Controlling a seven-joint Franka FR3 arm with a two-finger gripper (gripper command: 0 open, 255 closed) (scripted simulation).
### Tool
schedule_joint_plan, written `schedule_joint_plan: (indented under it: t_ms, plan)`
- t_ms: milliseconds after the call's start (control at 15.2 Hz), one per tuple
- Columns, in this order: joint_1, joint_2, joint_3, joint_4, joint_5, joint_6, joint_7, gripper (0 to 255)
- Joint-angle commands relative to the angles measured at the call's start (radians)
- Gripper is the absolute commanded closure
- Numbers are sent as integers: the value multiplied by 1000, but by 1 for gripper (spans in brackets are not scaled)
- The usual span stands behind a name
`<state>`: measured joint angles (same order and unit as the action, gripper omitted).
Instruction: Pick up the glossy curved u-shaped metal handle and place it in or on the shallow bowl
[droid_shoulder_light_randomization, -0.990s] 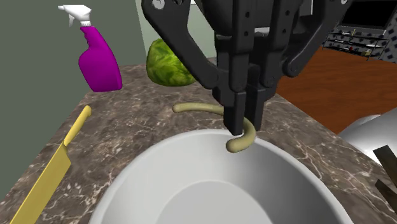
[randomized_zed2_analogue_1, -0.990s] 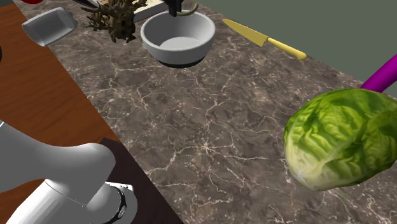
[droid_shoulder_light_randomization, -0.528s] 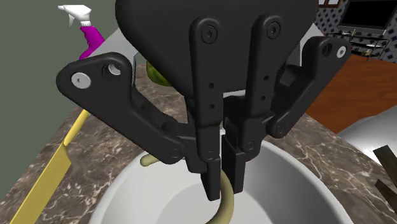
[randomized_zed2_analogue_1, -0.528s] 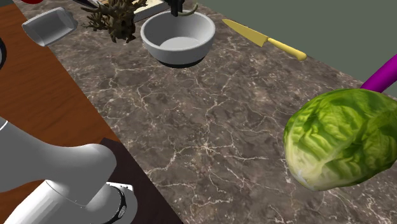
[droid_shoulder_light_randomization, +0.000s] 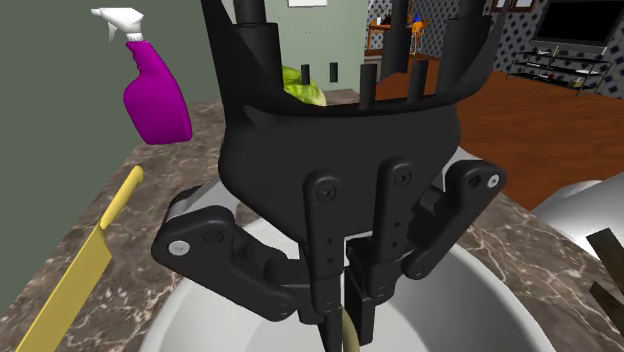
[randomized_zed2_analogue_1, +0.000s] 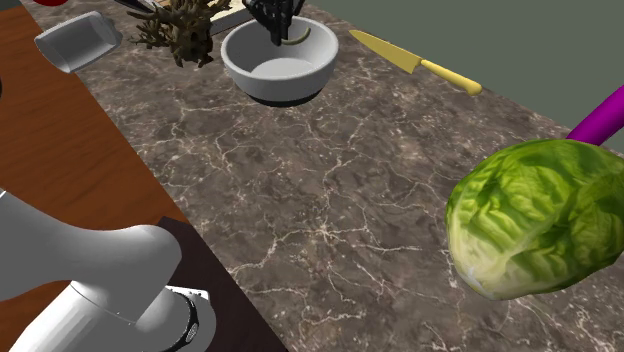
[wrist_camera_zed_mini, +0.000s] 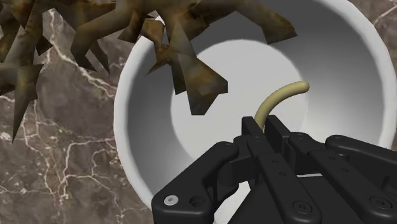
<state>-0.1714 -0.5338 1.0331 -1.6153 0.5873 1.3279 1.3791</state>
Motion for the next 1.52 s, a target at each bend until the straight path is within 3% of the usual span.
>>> schedule_joint_plan:
  t_ms: [0,330,396,726,990,1452]
  plan:
    - [4,-5,-3,-11,3,6,-3,255]
    - [4,-5,-3,-11,3,6,-3,255]
    - [4,-5,-3,-11,3,6,-3,0]
    - [4,-5,-3,-11,3,6,-3,0]
    - [-69,90,56,183,-46,-98,54,0]
    - [-70,89,56,183,-46,-98,54,0]
